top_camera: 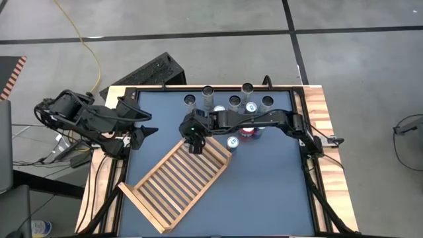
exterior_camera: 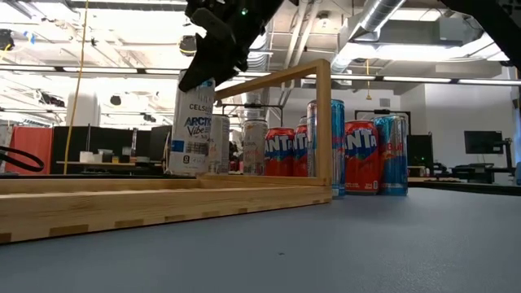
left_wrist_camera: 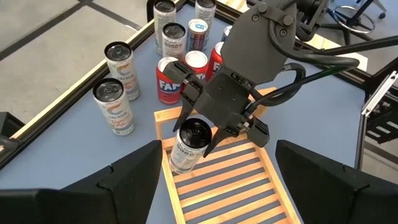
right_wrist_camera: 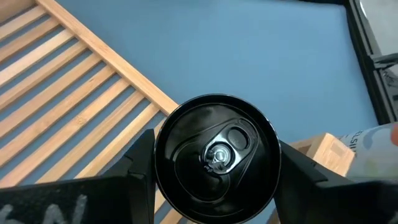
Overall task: Place canned beverage on shelf
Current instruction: Put the left white blue soda can on the shelf
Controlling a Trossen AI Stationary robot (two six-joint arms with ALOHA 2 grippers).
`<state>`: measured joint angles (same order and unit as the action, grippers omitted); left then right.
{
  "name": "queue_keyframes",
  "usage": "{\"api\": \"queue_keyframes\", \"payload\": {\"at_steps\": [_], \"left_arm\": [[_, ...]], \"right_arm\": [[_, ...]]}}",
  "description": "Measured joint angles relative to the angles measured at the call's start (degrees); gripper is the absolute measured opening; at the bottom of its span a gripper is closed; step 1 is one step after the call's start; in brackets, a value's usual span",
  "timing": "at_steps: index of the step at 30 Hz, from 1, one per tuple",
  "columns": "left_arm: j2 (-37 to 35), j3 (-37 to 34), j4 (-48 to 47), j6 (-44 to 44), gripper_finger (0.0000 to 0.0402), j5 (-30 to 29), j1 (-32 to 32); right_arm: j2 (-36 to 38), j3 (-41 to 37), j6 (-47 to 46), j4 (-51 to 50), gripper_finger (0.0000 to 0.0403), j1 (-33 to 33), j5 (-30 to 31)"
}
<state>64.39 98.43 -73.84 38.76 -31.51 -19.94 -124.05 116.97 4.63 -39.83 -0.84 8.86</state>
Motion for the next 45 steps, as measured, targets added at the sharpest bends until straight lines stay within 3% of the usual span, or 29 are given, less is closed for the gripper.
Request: {"api": "queue_keyframes", "payload": {"at_steps": [27, 45], "left_arm": [[0.1, 0.0, 0.0, 0.1, 0.0303, -0.3, 0.0], [0.1, 0.0, 0.0, -0.1, 0.0303, -0.7, 0.0]], "right_arm": [[0.0, -0.6, 2.1, 0.0, 0.0203, -1.2, -1.9], [-2.2, -0.6, 4.7, 0.5, 0.0204, -1.2, -6.2]]}}
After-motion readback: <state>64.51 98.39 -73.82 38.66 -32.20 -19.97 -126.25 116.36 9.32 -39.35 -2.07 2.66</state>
